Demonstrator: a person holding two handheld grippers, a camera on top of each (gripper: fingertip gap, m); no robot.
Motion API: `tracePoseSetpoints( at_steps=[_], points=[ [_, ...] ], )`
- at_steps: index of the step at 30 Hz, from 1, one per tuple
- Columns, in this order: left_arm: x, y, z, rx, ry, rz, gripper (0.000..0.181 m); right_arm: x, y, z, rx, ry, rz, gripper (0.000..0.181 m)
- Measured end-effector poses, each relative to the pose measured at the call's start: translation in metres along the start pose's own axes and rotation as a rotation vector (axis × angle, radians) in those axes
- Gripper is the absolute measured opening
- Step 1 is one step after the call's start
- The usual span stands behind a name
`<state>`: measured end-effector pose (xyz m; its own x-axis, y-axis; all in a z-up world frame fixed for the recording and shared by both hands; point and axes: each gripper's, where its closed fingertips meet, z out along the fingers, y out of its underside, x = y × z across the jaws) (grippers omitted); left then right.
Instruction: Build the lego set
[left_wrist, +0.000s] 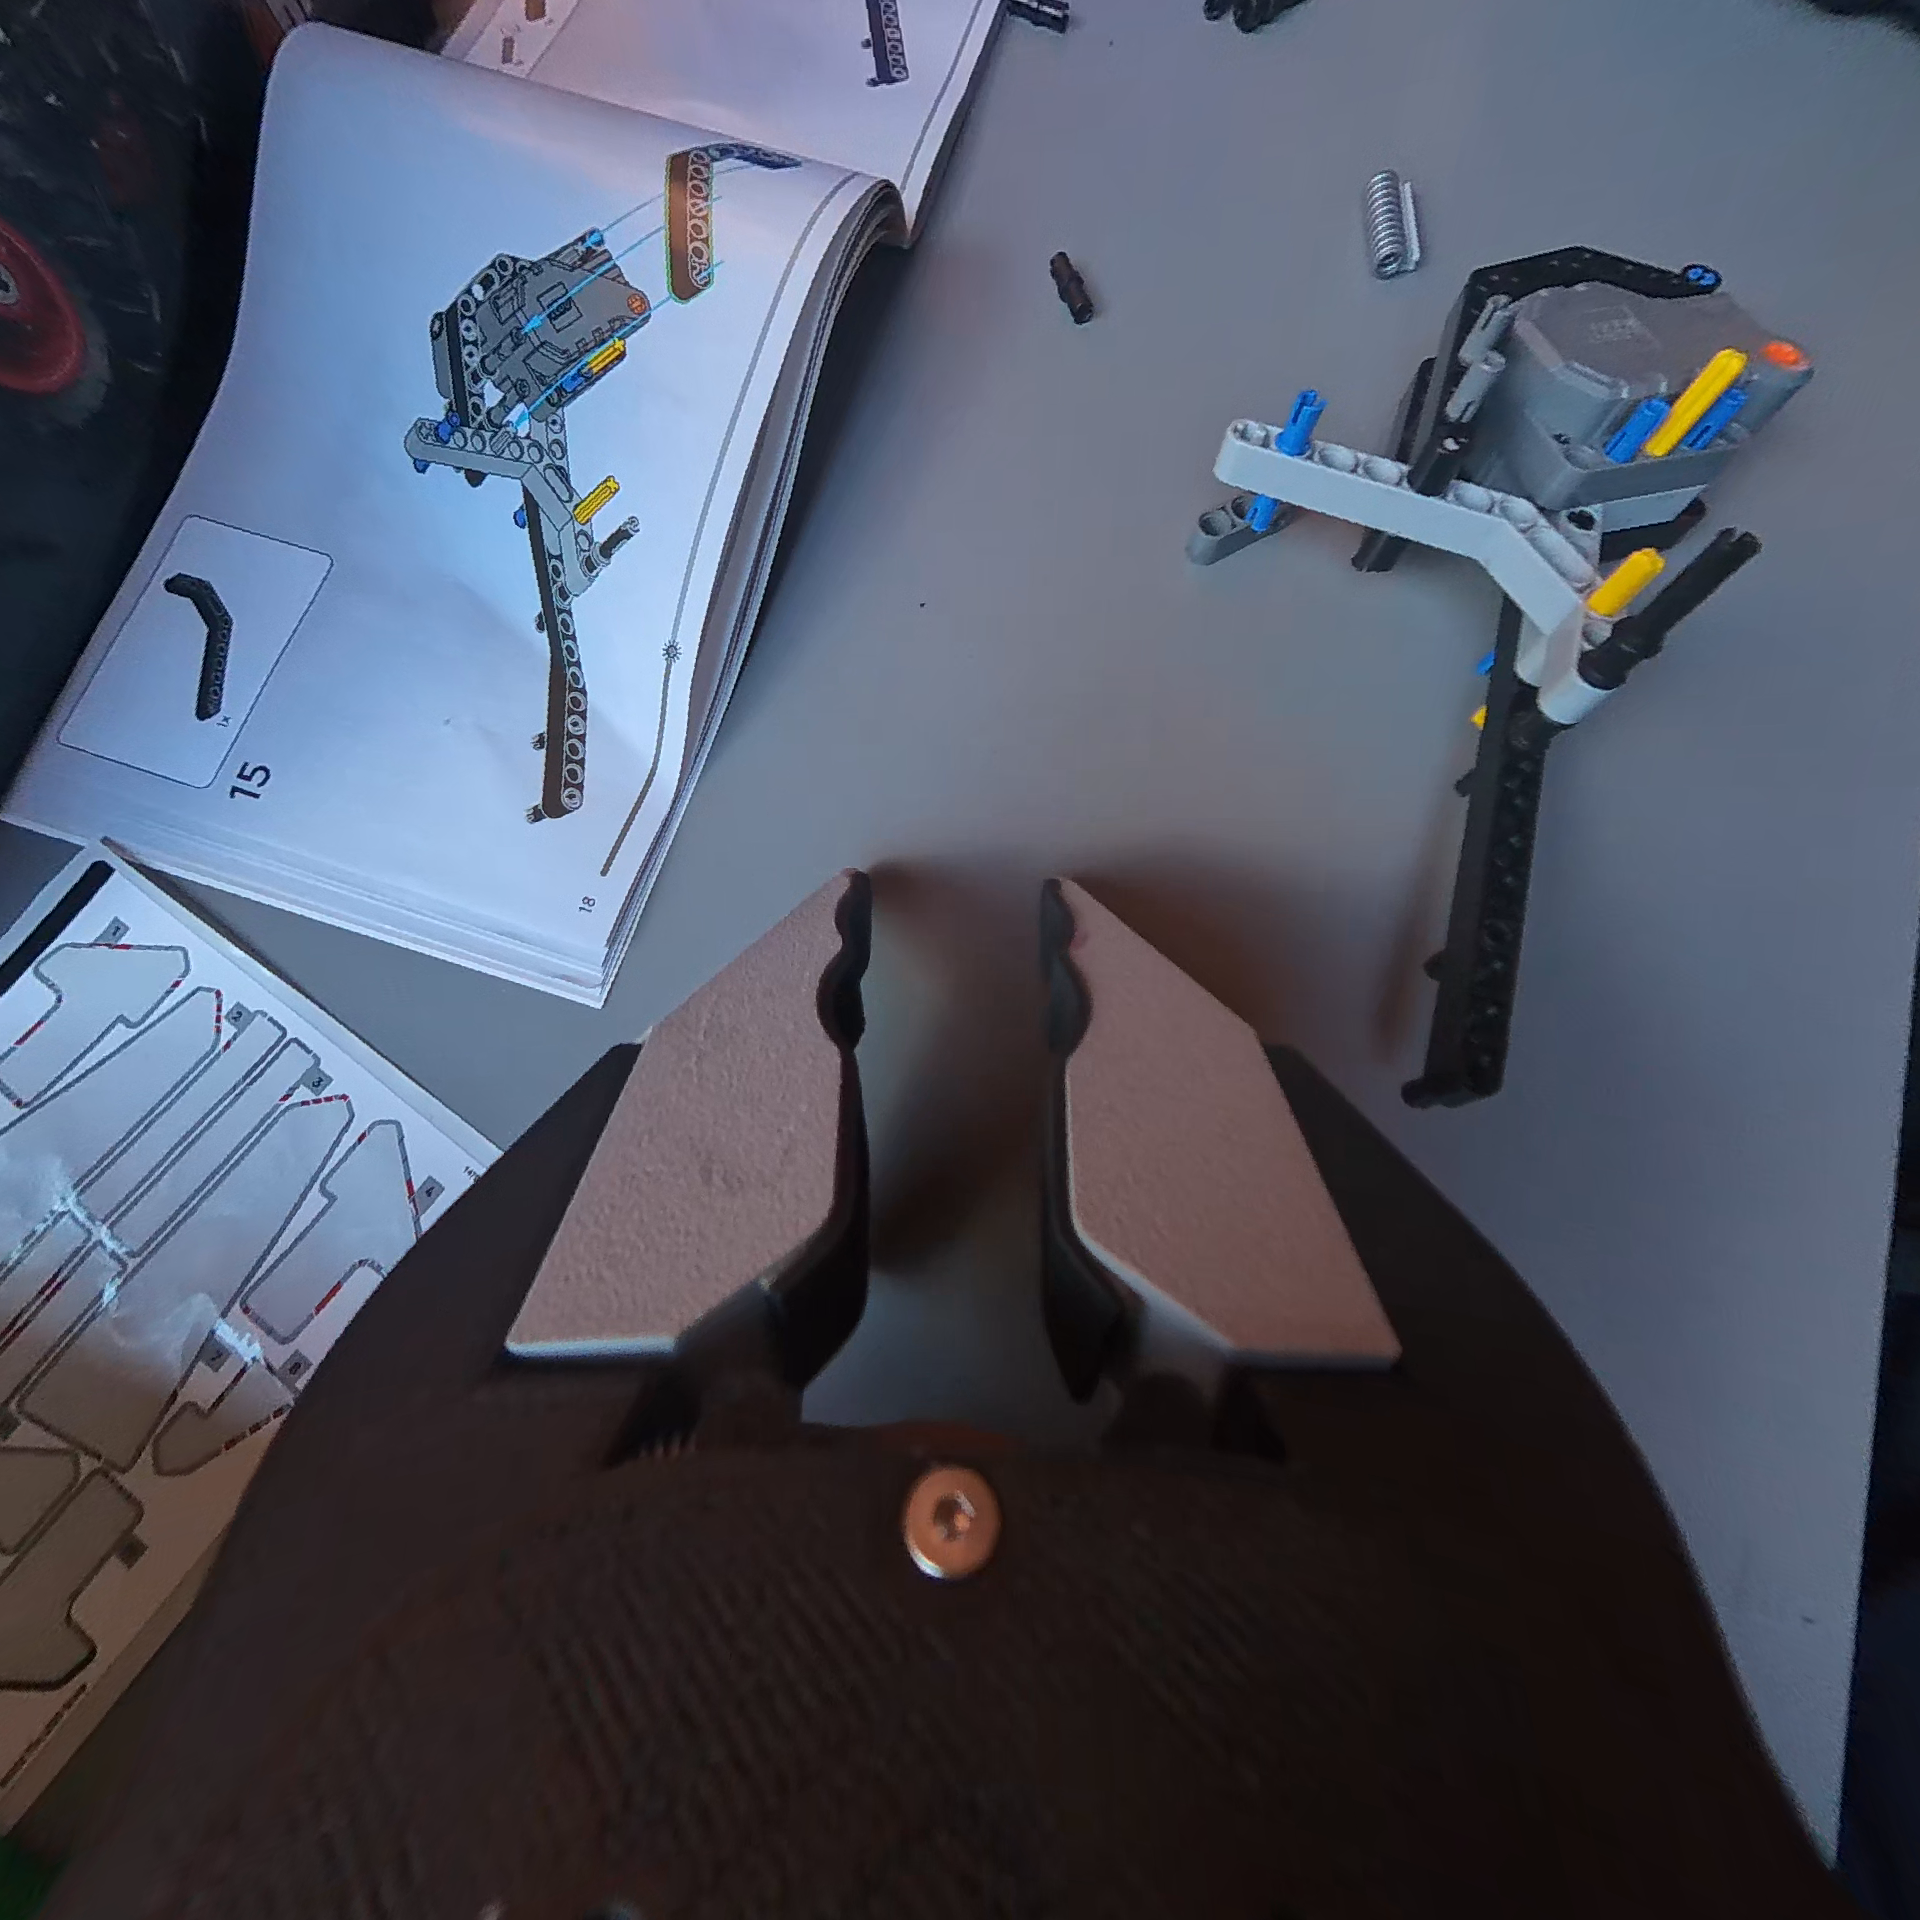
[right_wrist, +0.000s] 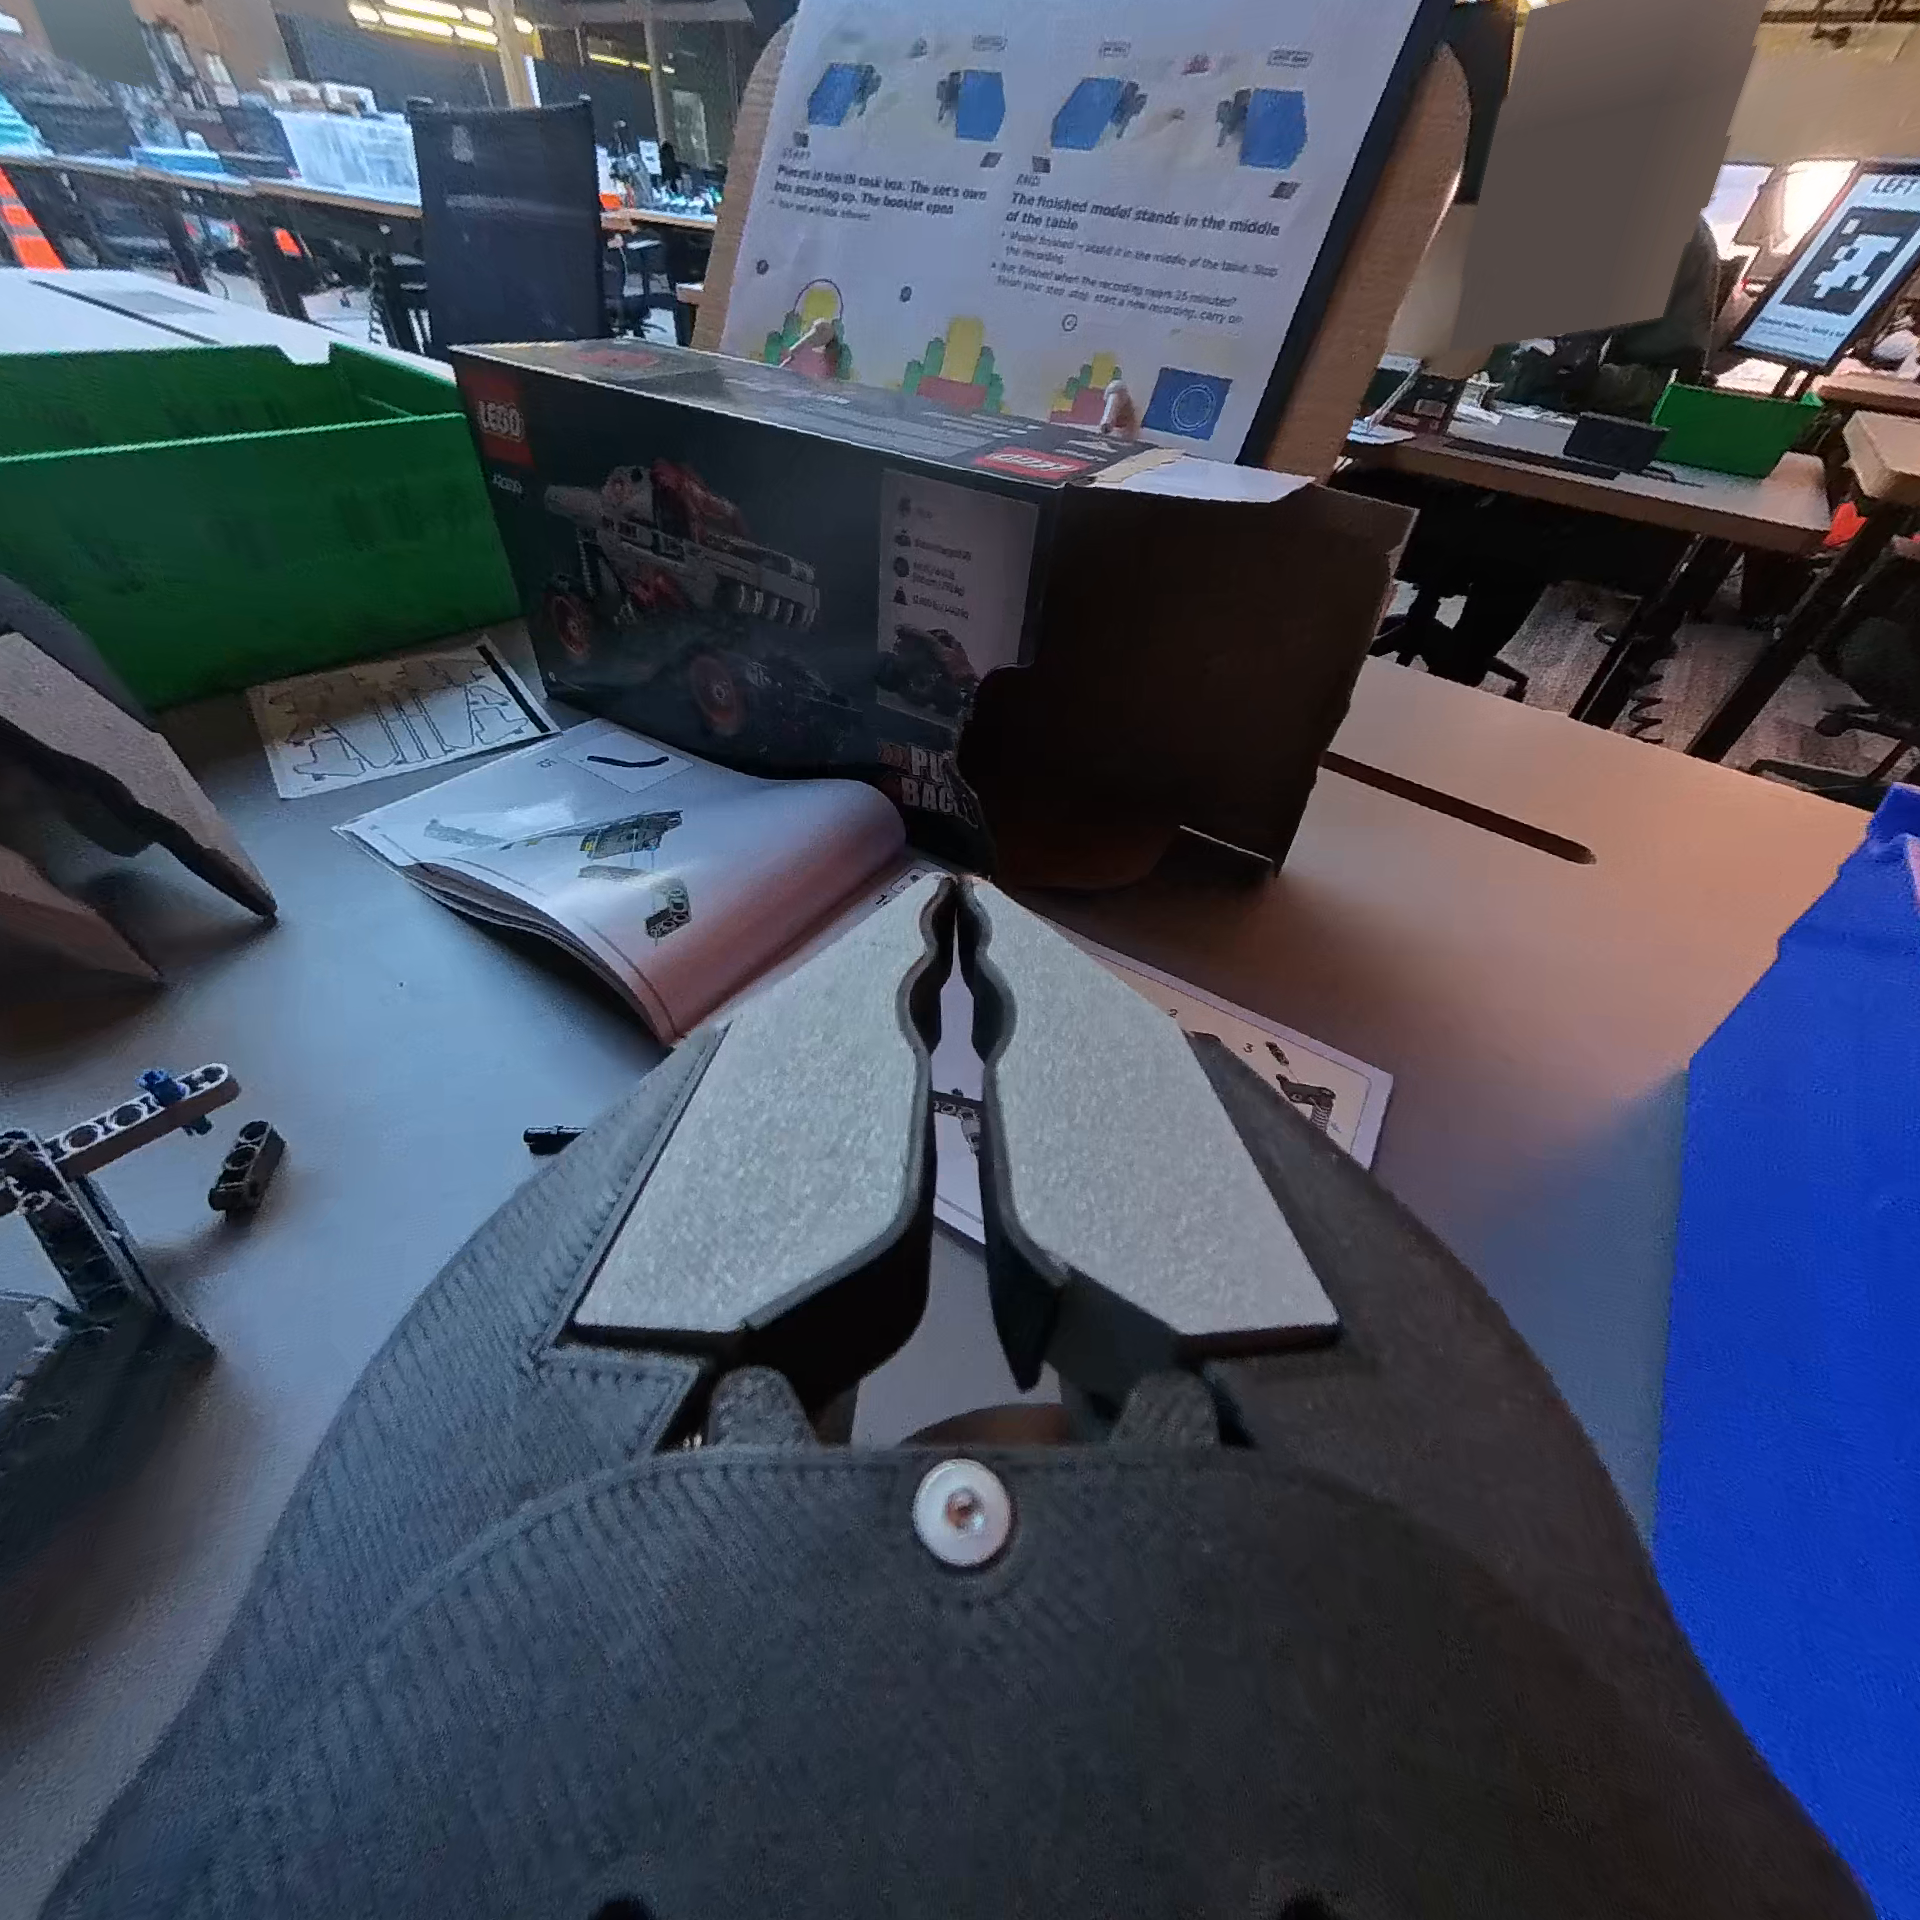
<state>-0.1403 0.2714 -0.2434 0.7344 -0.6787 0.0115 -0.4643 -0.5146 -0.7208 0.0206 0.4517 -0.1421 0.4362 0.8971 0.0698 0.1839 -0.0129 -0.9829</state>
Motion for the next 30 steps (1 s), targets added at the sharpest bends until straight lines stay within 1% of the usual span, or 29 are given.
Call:
tracePoseSetpoints(
  at_steps=[5,14,19,22,26,28,30],
  points=[
    [0.0,0.0,0.0,0.0,-0.001,0.002,0.032,0.002,0.001,0.0,-0.003,0.018,-0.021,0.0],
    [0.0,0.0,0.0,0.0,0.0,0.005,0.032,0.014,0.0,-0.003,0.007,0.058,-0.001,0.0],
    [0.001,0.0,0.0,0.0,-0.004,0.01,0.032,0.013,0.005,0.0,-0.011,0.052,0.0,0.0],
    [0.001,0.0,0.0,0.001,-0.011,0.017,0.032,0.004,0.01,0.004,-0.033,0.0,-0.019,0.0],
    [0.003,0.001,-0.001,0.001,-0.005,0.024,0.031,-0.032,0.012,0.001,-0.072,-0.204,-0.096,0.003],
    [0.003,0.001,-0.001,0.001,-0.006,0.027,0.032,-0.048,0.006,-0.005,-0.034,-0.265,-0.162,0.0],
    [0.003,0.001,-0.001,0.001,-0.006,0.028,0.032,-0.055,0.004,-0.007,-0.027,-0.28,-0.206,0.0]
  ],
)
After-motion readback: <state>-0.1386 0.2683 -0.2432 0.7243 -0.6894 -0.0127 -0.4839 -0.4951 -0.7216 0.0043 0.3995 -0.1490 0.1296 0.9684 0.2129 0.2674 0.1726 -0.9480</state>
